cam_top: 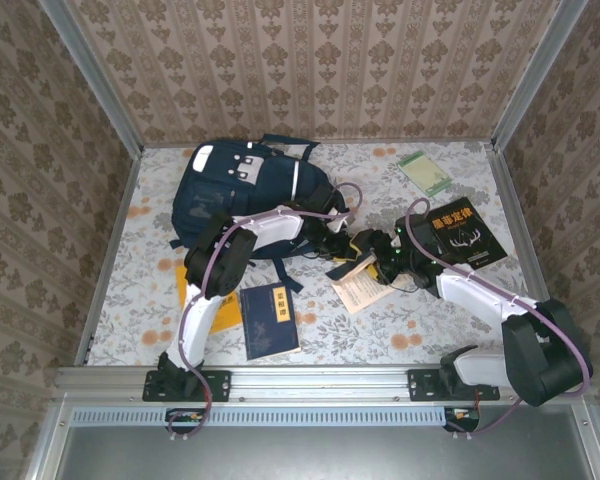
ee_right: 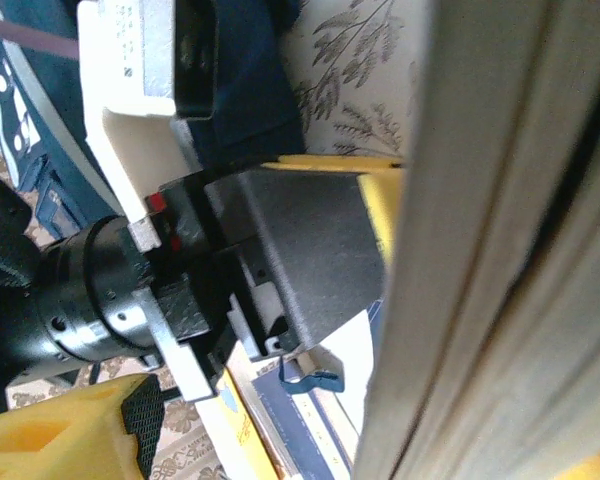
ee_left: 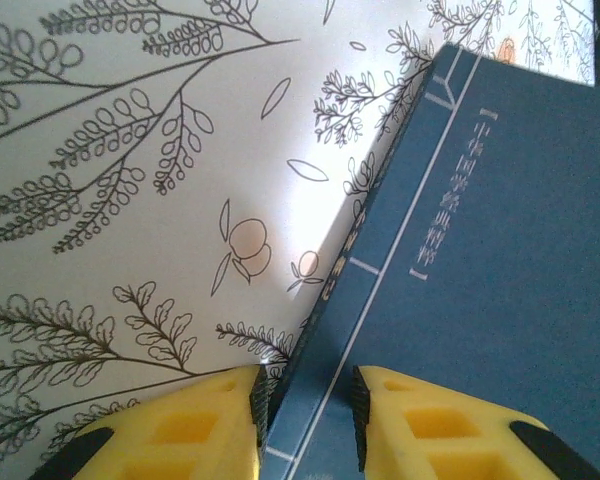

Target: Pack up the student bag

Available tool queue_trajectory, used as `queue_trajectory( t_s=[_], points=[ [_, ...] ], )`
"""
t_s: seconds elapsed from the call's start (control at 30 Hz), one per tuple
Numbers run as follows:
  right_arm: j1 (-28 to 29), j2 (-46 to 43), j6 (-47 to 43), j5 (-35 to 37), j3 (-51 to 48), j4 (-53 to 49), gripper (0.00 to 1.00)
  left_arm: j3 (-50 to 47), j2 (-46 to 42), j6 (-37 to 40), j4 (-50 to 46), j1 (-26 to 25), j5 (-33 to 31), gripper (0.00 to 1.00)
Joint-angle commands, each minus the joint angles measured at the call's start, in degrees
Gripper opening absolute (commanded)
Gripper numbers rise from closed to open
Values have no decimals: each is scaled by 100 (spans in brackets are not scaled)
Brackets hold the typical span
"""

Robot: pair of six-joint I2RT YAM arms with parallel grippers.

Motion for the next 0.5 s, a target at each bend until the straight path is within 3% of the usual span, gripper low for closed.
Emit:
queue_trajectory(
  t_s=[0.0,0.47],
  points=[
    [100,78,31,59,195,4,79,-214,-8,-230,-94,58,54,31],
    [84,605,-367,350,377,-197,84,-353,27,-277,40,101,111,31]
  ],
)
